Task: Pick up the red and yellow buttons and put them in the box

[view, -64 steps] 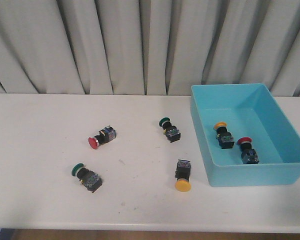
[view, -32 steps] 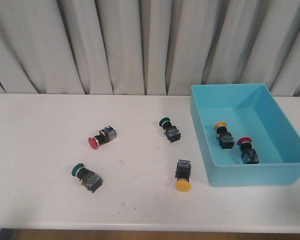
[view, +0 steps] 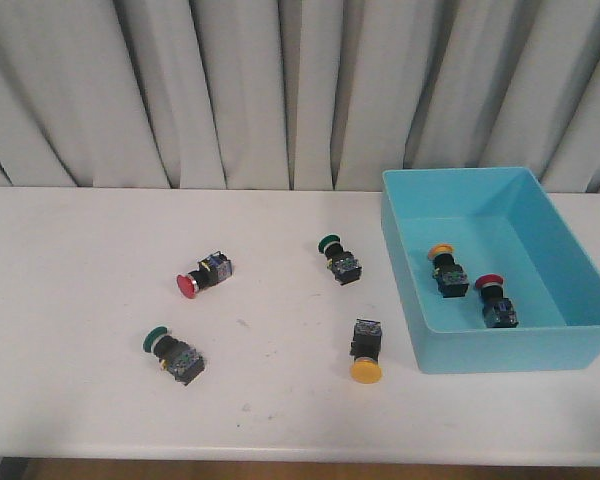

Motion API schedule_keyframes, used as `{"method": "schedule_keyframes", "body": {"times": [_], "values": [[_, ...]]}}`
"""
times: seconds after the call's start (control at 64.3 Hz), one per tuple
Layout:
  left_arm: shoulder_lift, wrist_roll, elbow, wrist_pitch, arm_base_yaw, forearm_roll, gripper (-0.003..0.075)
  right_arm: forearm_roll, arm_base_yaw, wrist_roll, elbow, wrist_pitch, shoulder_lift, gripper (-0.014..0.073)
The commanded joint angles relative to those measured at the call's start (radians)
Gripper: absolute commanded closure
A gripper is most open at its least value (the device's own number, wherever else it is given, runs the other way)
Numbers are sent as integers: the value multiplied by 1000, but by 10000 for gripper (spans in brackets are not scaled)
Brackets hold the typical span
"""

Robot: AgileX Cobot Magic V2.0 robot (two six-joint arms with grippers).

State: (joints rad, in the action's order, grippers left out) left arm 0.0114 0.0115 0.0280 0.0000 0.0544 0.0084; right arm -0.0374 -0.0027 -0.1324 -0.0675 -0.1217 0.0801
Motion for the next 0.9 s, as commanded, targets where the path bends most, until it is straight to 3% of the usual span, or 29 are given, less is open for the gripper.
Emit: {"method": "schedule_keyframes", "body": {"times": [0.0,0.171,0.886], "values": [[13,-2,42,-80,-3,-8,728,5,-5,-8,33,122,-34,600],[13,-2,42,-80,-3,-8,728,5,-5,-8,104,136,-102,600],[13,-2,42,-80,-3,-8,728,-1,-5,18,104,138,-102,600]]}}
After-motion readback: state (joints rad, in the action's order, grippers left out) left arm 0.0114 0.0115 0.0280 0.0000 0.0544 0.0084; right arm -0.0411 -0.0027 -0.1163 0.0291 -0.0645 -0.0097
